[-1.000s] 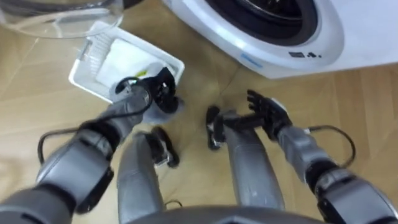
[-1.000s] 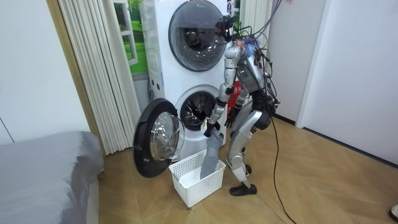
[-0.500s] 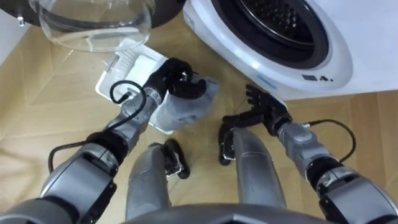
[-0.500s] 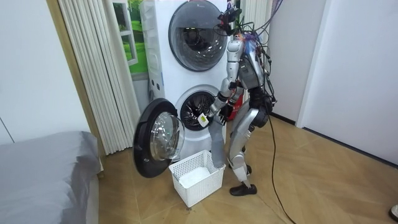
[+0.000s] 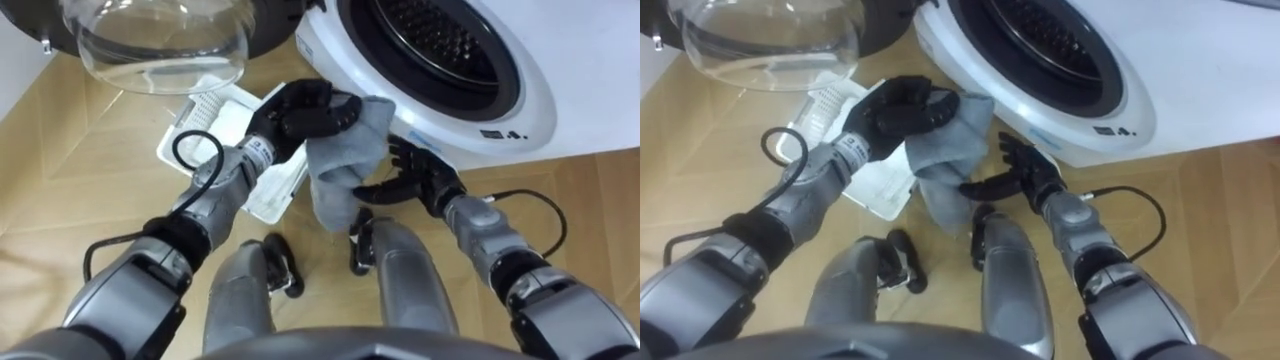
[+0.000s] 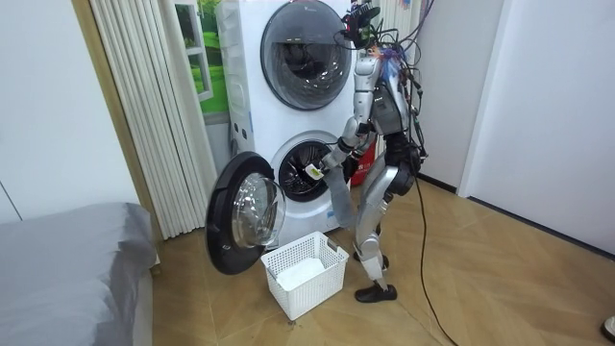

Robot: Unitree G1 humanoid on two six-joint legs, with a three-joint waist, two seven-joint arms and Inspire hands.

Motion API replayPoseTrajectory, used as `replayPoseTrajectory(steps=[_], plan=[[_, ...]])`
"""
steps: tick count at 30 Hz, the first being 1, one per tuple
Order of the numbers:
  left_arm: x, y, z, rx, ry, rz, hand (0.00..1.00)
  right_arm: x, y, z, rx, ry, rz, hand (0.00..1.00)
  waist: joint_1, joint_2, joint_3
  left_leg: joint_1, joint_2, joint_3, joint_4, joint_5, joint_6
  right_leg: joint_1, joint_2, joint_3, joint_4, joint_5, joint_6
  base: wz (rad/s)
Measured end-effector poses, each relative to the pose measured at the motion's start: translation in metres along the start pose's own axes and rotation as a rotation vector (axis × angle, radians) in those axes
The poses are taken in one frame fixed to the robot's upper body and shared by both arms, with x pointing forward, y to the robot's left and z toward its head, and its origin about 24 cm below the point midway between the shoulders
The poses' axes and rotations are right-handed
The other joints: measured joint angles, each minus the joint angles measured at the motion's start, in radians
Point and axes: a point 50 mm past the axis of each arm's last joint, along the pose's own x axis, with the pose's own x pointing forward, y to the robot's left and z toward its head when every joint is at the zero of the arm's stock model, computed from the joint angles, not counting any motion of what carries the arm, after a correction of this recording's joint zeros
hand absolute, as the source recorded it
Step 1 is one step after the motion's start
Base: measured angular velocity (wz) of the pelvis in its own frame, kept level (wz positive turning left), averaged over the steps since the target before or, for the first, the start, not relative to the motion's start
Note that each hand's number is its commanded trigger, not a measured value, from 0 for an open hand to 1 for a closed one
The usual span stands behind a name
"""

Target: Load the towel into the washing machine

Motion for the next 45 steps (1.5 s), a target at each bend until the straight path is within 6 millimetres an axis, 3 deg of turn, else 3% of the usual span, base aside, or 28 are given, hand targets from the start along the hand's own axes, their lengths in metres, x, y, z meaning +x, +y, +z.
replayPoseTrajectory(steps=[3,15,24,41,42,43,45], plan=[[-0.001,0.0,-0.001,-0.039,-0.011,-0.009,1.0,0.0,0.001,0.0,-0.015,0.002,0.009,0.0,0.001,0.001,-0.004,0.012,0.003,-0.003,-0.004,0.001,-0.001,0.017,0.008,-0.002,-0.015,0.005,0.001,0.0],[0.002,-0.004,0.008,-0.176,-0.055,-0.04,1.0,-0.003,0.002,-0.008,-0.019,0.024,0.022,0.0,0.041,0.002,-0.0042,-0.003,0.02,-0.013,-0.014,0.007,0.001,0.026,0.016,-0.024,-0.059,0.03,-0.001,0.0],[0.009,-0.022,0.005,-0.406,-0.096,-0.123,1.0,-0.001,0.008,-0.01,-0.075,0.063,0.045,0.0,0.021,0.0,-0.0036,0.002,0.001,-0.017,-0.03,0.01,0.002,0.026,0.014,-0.024,-0.055,0.03,-0.001,0.02],[0.01,-0.027,0.006,-0.394,-0.096,-0.156,1.0,-0.001,0.014,-0.012,-0.079,0.081,0.094,0.0,0.013,-0.007,-0.0008,-0.011,-0.001,-0.015,-0.031,0.011,0.002,0.011,0.011,-0.018,-0.06,0.026,0.004,0.0],[0.01,-0.027,0.006,-0.394,-0.095,-0.158,1.0,-0.001,0.014,-0.013,-0.08,0.085,0.099,0.34,0.013,-0.007,-0.0007,-0.011,0.0,-0.015,-0.032,0.011,0.002,0.011,0.006,-0.021,-0.059,0.026,0.004,0.0],[0.01,-0.027,0.005,-0.397,-0.094,-0.159,1.0,-0.001,0.014,-0.013,-0.08,0.087,0.1,1.0,0.013,-0.007,-0.0007,-0.011,0.0,-0.015,-0.033,0.012,0.003,0.012,0.005,-0.023,-0.06,0.026,0.004,0.04],[0.011,-0.029,0.003,-0.404,-0.084,-0.167,1.0,-0.001,0.013,-0.014,-0.092,0.097,0.104,1.0,0.013,-0.007,-0.0007,-0.011,-0.001,-0.015,-0.035,0.013,0.003,0.013,0.002,-0.026,-0.061,0.026,0.004,0.04]])
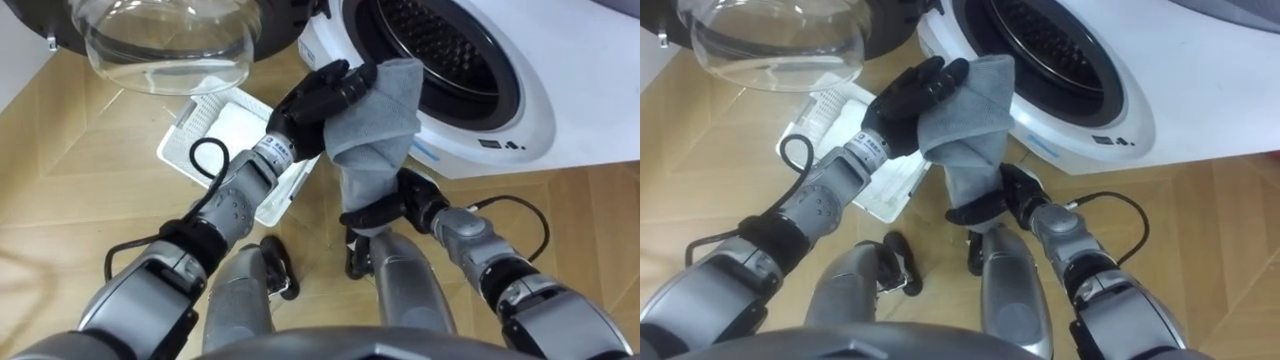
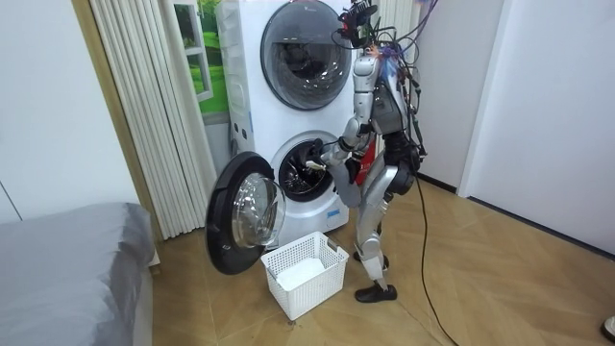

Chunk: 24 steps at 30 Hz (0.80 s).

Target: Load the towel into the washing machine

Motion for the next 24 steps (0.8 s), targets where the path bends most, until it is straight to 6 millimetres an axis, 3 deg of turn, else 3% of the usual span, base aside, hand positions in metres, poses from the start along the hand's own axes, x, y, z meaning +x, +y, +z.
replayPoseTrajectory(steps=[17,18,19,24], plan=[[0.0031,-0.0055,-0.0088,-0.157,-0.017,-0.005,0.98,0.0023,0.0045,0.0026,0.012,0.021,0.002,1.0,-0.004,-0.009,-0.0009,-0.02,0.001,0.001,0.013,0.001,0.002,-0.021,-0.002,-0.001,0.011,-0.002,0.001,0.0],[0.0031,-0.0052,-0.0084,-0.165,-0.024,-0.001,0.62,0.0023,0.004,0.0028,0.013,0.02,-0.007,1.0,-0.003,-0.009,-0.001,-0.02,0.001,0.001,0.015,0.001,0.002,-0.02,-0.002,0.0,0.013,-0.002,0.001,0.0],[0.003,-0.0049,-0.0077,-0.171,-0.031,0.001,0.0,0.0024,0.0037,0.0036,0.012,0.016,-0.012,1.0,-0.002,-0.009,-0.0011,-0.02,0.001,0.001,0.016,0.001,0.002,-0.02,-0.003,0.001,0.014,-0.002,0.001,0.0],[0.0015,-0.0024,-0.0067,-0.199,-0.05,0.018,0.0,0.0015,0.0031,-0.0002,0.014,0.023,-0.042,1.0,-0.002,-0.009,-0.0017,-0.01,-0.001,-0.001,0.005,0.001,0.002,-0.012,-0.003,0.0,0.014,-0.002,0.001,0.0]])
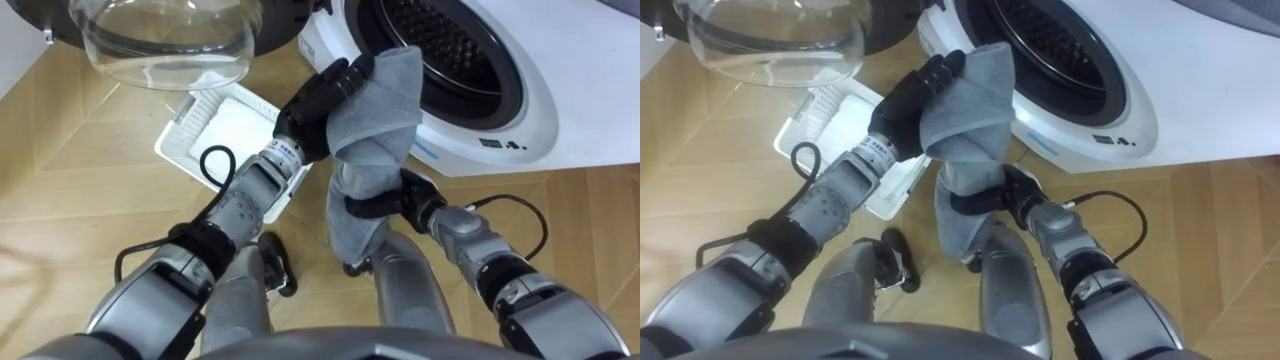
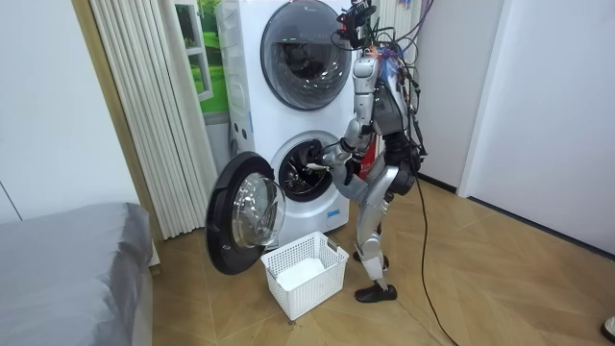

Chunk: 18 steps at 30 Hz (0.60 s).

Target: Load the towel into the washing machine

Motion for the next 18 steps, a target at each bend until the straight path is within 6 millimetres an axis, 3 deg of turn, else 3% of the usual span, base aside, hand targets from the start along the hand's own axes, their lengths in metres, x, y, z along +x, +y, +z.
replayPoseTrajectory(steps=[9,12,18], plan=[[-0.009,0.01,0.002,-0.05,-0.035,0.043,0.0,-0.001,-0.006,-0.002,-0.006,0.01,-0.094,1.0,0.013,0.004,-0.0021,0.019,-0.001,-0.001,-0.001,0.005,0.001,0.018,0.003,-0.001,0.001,0.0,-0.001,0.01],[-0.019,0.02,0.002,-0.045,-0.047,0.1,0.0,-0.003,-0.01,-0.008,0.033,0.024,-0.131,1.0,0.036,0.007,-0.0037,0.019,0.0,0.0,-0.002,0.007,-0.001,0.019,0.007,-0.003,0.0,0.0,-0.001,0.0],[-0.037,0.042,0.01,0.176,0.027,0.286,0.0,-0.006,-0.021,-0.017,0.093,0.055,-0.163,1.0,0.095,0.011,-0.0054,0.014,-0.002,-0.001,-0.012,0.012,-0.004,0.011,-0.003,-0.011,0.005,-0.001,-0.007,0.02]])
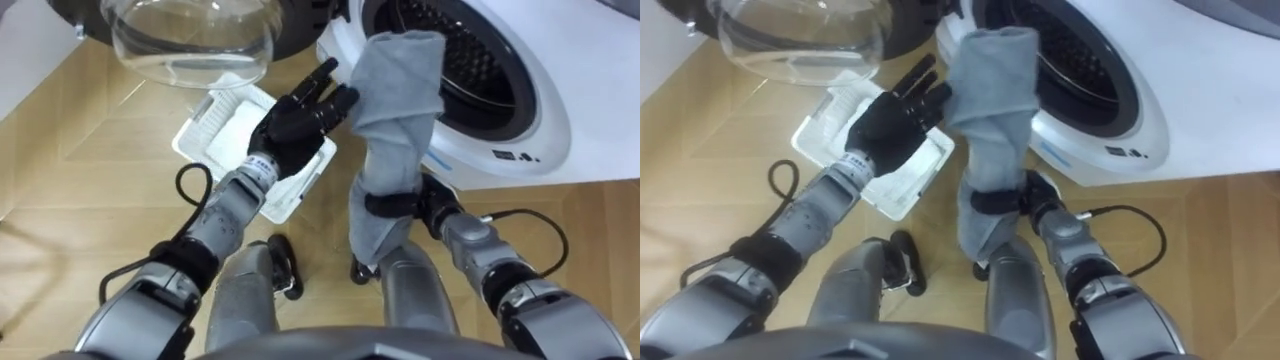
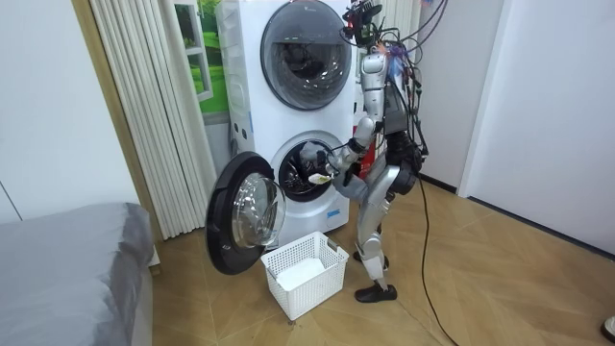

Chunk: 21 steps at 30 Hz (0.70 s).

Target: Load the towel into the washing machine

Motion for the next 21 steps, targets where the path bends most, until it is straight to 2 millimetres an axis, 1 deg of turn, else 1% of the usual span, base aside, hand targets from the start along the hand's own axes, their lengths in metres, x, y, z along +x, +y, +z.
replayPoseTrajectory(steps=[1,2,4,7,9,11,13,15,16,18,19,20,21], plan=[[-0.002,0.003,0.0,0.027,0.004,0.019,0.0,0.0,-0.001,0.0,0.002,0.004,-0.003,1.0,0.004,0.0,-0.0001,0.0,-0.002,-0.002,-0.004,0.002,0.0,0.001,-0.001,-0.002,0.002,0.0,0.0,0.11],[-0.004,0.008,0.0,0.082,0.015,0.051,0.0,0.001,-0.003,-0.001,0.003,0.015,-0.01,1.0,0.007,0.0,0.0001,-0.002,-0.011,-0.005,-0.008,0.005,0.001,0.0,-0.002,-0.007,0.002,0.0,0.0,0.14],[-0.007,0.014,-0.001,0.149,0.036,0.099,0.0,0.001,-0.006,-0.002,0.015,0.036,-0.022,1.0,0.021,0.001,0.0003,-0.006,-0.015,-0.013,-0.009,0.007,0.001,-0.002,-0.013,-0.013,0.006,-0.002,-0.002,0.14],[-0.012,0.021,-0.007,0.221,0.07,0.163,0.0,0.001,-0.014,-0.002,0.034,0.048,-0.032,1.0,0.044,0.0,0.0005,-0.007,-0.024,-0.014,-0.02,0.012,0.004,-0.003,-0.019,-0.02,0.009,-0.009,0.001,0.13],[-0.017,0.026,-0.012,0.276,0.095,0.202,0.0,-0.001,-0.022,-0.004,0.046,0.057,-0.036,1.0,0.057,0.0,0.0004,-0.014,-0.032,-0.021,-0.027,0.017,0.007,-0.005,-0.032,-0.031,0.01,-0.012,0.004,0.18],[-0.018,0.028,-0.013,0.31,0.104,0.218,0.0,-0.001,-0.027,-0.002,0.065,0.056,-0.031,1.0,0.064,0.0,0.0006,-0.029,-0.036,-0.036,-0.024,0.019,0.008,-0.015,-0.036,-0.045,0.012,-0.012,0.004,0.2],[-0.019,0.028,-0.014,0.324,0.107,0.224,0.0,-0.001,-0.031,-0.001,0.084,0.064,-0.031,1.0,0.065,0.0,0.0007,-0.041,-0.048,-0.053,-0.028,0.026,0.01,-0.02,-0.047,-0.055,0.013,-0.013,0.004,0.24],[-0.018,0.026,-0.013,0.325,0.1,0.218,0.0,-0.002,-0.037,-0.002,0.116,0.082,-0.031,1.0,0.08,-0.003,0.0012,-0.05,-0.052,-0.061,-0.028,0.027,0.011,-0.025,-0.053,-0.064,0.015,-0.014,0.005,0.14],[-0.018,0.026,-0.013,0.325,0.097,0.217,0.0,-0.003,-0.04,-0.002,0.127,0.085,-0.032,1.0,0.083,-0.004,0.0018,-0.052,-0.054,-0.062,-0.028,0.028,0.012,-0.026,-0.054,-0.068,0.017,-0.015,0.006,0.12],[-0.017,0.026,-0.011,0.328,0.091,0.224,0.0,-0.004,-0.049,-0.001,0.169,0.1,-0.044,1.0,0.094,-0.009,0.0041,-0.059,-0.067,-0.068,-0.023,0.029,0.014,-0.035,-0.069,-0.069,0.04,-0.027,0.008,0.16],[-0.018,0.026,-0.01,0.329,0.09,0.227,0.0,-0.005,-0.051,-0.001,0.178,0.103,-0.047,1.0,0.099,-0.011,0.0047,-0.06,-0.067,-0.068,-0.021,0.029,0.014,-0.036,-0.07,-0.069,0.041,-0.028,0.008,0.1],[-0.018,0.028,-0.009,0.332,0.087,0.236,0.0,-0.005,-0.055,-0.001,0.195,0.108,-0.051,1.0,0.107,-0.017,0.0068,-0.061,-0.067,-0.068,-0.02,0.029,0.014,-0.037,-0.072,-0.071,0.043,-0.031,0.009,0.04],[-0.02,0.031,-0.006,0.335,0.081,0.247,0.0,-0.005,-0.056,0.001,0.208,0.108,-0.048,1.0,0.109,-0.026,0.0118,-0.062,-0.066,-0.069,-0.019,0.029,0.014,-0.038,-0.076,-0.071,0.045,-0.033,0.009,0.04]])
